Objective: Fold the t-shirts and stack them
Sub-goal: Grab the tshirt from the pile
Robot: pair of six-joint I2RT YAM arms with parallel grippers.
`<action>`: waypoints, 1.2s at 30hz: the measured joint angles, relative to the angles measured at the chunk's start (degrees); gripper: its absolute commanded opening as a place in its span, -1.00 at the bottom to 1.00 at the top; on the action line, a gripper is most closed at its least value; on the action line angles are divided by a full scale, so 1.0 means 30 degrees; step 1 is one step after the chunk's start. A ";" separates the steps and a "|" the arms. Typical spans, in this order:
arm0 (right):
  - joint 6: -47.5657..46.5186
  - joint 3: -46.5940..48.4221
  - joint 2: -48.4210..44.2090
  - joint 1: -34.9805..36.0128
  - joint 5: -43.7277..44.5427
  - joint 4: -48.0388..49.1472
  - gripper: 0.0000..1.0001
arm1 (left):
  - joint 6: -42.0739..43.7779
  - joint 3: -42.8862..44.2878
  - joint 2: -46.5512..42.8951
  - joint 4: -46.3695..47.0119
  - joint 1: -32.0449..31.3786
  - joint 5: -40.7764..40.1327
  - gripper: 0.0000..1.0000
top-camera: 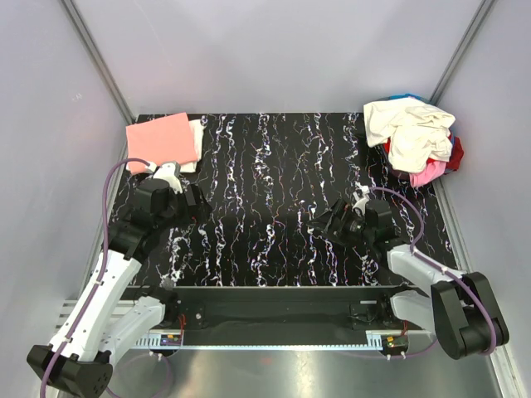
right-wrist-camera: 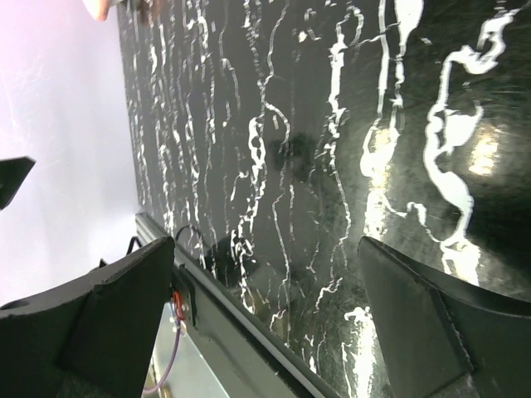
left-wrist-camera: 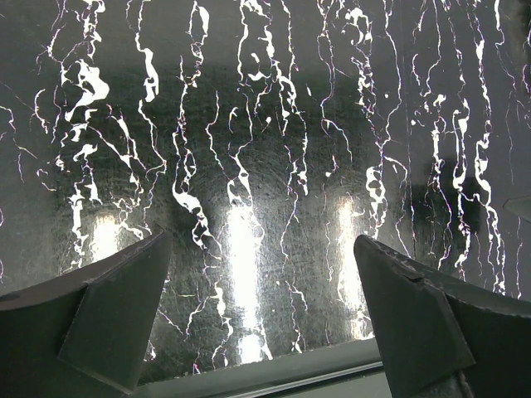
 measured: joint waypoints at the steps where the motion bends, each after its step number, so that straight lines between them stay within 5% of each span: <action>1: 0.0000 0.0000 -0.0044 0.0000 0.0160 -0.0117 1.00 | 0.0000 0.0000 0.0000 0.0000 0.0000 -0.0007 0.98; 12: -0.0481 0.0153 -0.1851 0.0000 0.0386 -0.1574 0.99 | -0.0087 0.0000 0.0000 -0.0036 -0.0036 -0.0204 0.97; 16: -0.1953 0.2557 -0.4677 0.0000 0.2317 -0.5807 0.99 | -0.0124 0.0000 -0.0015 -0.0233 -0.0073 -0.0430 0.97; 19: -0.3934 0.7351 -0.5275 -0.0102 0.4983 -1.0083 1.00 | -0.0131 0.0000 -0.0124 -0.0408 -0.0073 -0.0576 0.97; 25: -0.6870 1.6291 -0.2018 -0.2601 0.9887 -1.4455 0.99 | -0.0138 0.0000 -0.0175 -0.0619 -0.0102 -0.0867 0.97; 36: -0.6623 2.0779 0.6091 -0.9071 1.1169 -1.8491 0.91 | -0.0138 0.0000 -0.0306 -0.0685 -0.0124 -0.0984 0.97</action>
